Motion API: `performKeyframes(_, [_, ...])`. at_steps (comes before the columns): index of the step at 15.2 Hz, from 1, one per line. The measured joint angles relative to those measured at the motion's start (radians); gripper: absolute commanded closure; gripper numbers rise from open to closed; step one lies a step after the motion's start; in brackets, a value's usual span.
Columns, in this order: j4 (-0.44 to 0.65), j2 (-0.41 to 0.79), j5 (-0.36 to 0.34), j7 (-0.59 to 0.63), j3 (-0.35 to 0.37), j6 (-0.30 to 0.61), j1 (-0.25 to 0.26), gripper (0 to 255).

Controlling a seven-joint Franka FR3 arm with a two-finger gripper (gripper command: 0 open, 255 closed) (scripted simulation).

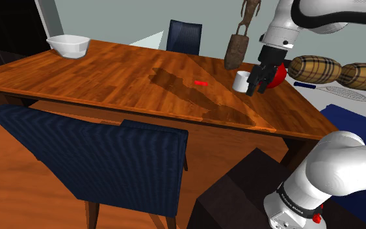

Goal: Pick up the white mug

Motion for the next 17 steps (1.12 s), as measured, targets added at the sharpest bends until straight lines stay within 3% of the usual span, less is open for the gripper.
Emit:
performKeyframes(8, [0.07, 0.168, -0.073, -0.104, -0.085, 0.089, -0.028, 0])
performKeyframes(17, [0.277, 0.465, -0.128, -0.268, -0.211, 0.177, -0.057, 0])
